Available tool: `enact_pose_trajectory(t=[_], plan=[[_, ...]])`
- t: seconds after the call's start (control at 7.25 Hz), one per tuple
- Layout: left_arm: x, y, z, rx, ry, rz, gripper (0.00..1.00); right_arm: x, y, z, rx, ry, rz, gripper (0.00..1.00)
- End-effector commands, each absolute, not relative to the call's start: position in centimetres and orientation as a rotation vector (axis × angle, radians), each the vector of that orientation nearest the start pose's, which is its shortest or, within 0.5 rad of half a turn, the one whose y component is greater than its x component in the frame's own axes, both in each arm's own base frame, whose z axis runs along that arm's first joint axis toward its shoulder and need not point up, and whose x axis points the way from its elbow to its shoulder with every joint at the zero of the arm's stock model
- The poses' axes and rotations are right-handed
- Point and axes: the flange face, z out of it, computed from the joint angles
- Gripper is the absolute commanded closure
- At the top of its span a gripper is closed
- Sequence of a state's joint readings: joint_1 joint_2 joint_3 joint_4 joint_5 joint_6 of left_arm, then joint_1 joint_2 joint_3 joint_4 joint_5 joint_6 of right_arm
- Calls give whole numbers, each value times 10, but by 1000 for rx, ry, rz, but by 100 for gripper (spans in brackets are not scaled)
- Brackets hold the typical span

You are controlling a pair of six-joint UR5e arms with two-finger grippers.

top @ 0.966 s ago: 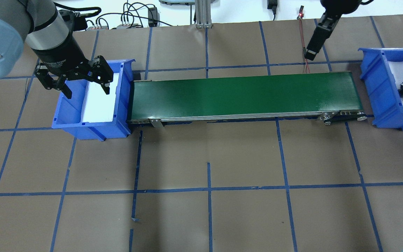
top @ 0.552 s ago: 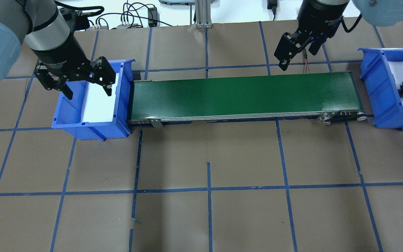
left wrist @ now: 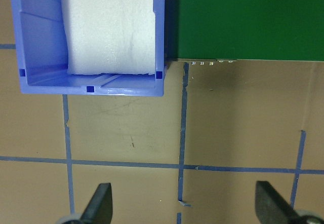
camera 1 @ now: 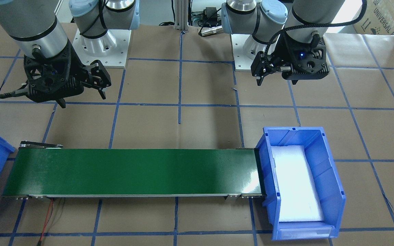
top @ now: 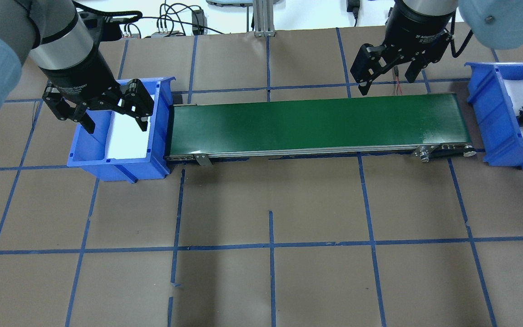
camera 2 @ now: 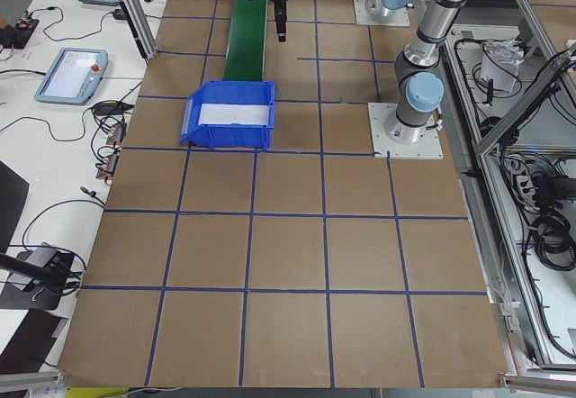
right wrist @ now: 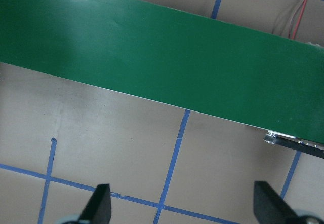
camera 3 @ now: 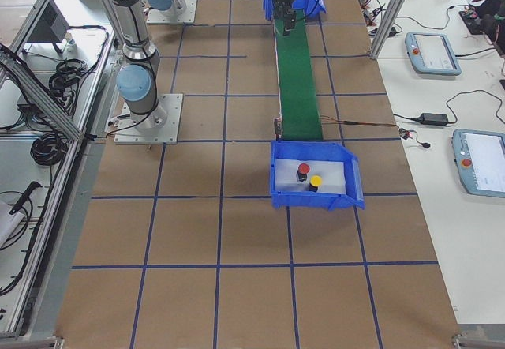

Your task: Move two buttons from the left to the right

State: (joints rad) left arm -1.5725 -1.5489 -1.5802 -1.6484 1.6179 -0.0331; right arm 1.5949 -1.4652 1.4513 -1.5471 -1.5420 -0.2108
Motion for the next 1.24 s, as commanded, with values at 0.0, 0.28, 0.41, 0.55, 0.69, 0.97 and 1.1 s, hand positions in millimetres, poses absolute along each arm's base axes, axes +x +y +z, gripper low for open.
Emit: enact_pose_trajectory(t=[0.0,0.28,0.41,0.55,0.69,0.97,1.1], plan=[[-128,-480,486,-58,3108,97,0,149,-529,493,-291,3102,2,0],[-132,-481,470,-80,3114,80,0,149,-530,491,-302,3096,13,0],[-124,-483,485,-93,3117,12,0,150,-529,493,-300,3092,6,0],[-132,-487,461,-69,3116,75,0,150,-532,489,-301,3088,17,0],[-140,-474,484,-46,3124,12,0,151,-531,490,-301,3083,16,0],[-146,-437,510,-41,3159,25,0,150,-533,486,-311,3089,27,0],[-146,-414,514,-28,3157,85,0,150,-533,486,-311,3088,27,0]])
